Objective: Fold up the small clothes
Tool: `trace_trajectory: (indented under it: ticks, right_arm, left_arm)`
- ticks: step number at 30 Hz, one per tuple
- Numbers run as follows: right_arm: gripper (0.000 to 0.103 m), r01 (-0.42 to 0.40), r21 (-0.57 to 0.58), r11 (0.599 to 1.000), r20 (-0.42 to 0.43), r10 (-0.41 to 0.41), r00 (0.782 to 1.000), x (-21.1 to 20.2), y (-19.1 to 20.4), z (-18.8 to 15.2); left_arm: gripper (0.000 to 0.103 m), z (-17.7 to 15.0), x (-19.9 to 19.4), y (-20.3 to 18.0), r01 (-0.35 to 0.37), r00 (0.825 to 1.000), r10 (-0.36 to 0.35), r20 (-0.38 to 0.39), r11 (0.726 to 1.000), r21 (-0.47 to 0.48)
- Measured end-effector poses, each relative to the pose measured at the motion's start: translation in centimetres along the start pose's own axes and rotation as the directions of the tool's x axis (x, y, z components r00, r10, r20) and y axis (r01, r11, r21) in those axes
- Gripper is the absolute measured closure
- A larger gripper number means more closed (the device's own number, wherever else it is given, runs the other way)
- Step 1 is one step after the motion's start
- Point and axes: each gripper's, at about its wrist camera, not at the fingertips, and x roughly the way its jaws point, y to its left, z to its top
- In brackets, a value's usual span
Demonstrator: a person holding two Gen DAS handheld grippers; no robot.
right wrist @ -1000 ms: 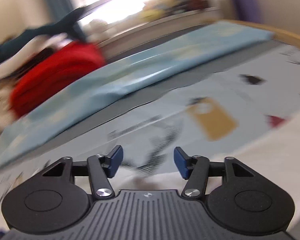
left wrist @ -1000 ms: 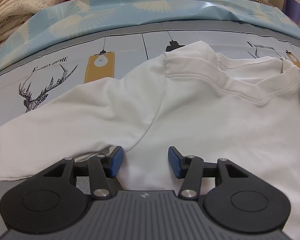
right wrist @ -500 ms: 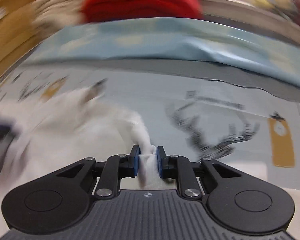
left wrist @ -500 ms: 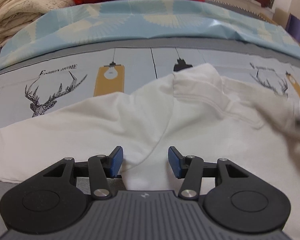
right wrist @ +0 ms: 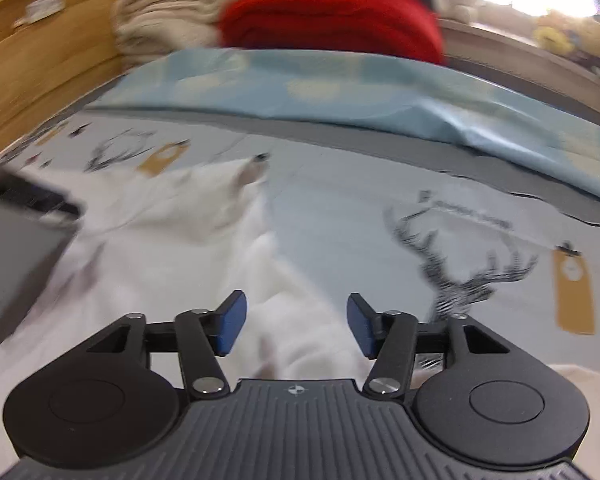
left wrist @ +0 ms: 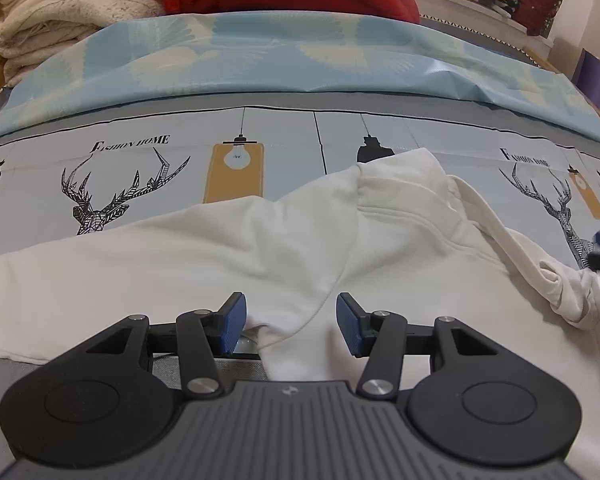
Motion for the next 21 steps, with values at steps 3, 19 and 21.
trace_trajectory:
  ticks: [3,19,21]
  right_arm:
    - [0.044,-0.059,-0.055,0.997,-0.186,0.048,0.981,3.4,-0.1,-0.6]
    - [0.063,0.436,0.346,0.831,0.129,-0.503,0.855,-1.9,-7.3,3.0]
    - [0.064,0.405,0.419,0.813,0.133,-0.496,0.858,-2.8,-7.7,1.2]
  left_arm:
    - [0.047,0.1,-0.1,0.0,0.002,1.000,-0.002,0.005,1.000,0.003]
    - [0.047,0.2,-1.0,-0.4,0.018,1.000,-0.018,0.017,1.000,0.022]
    - [0.047,-0.1,-1.0,-0.6,0.024,1.000,-0.025,0.015,0.999,0.036]
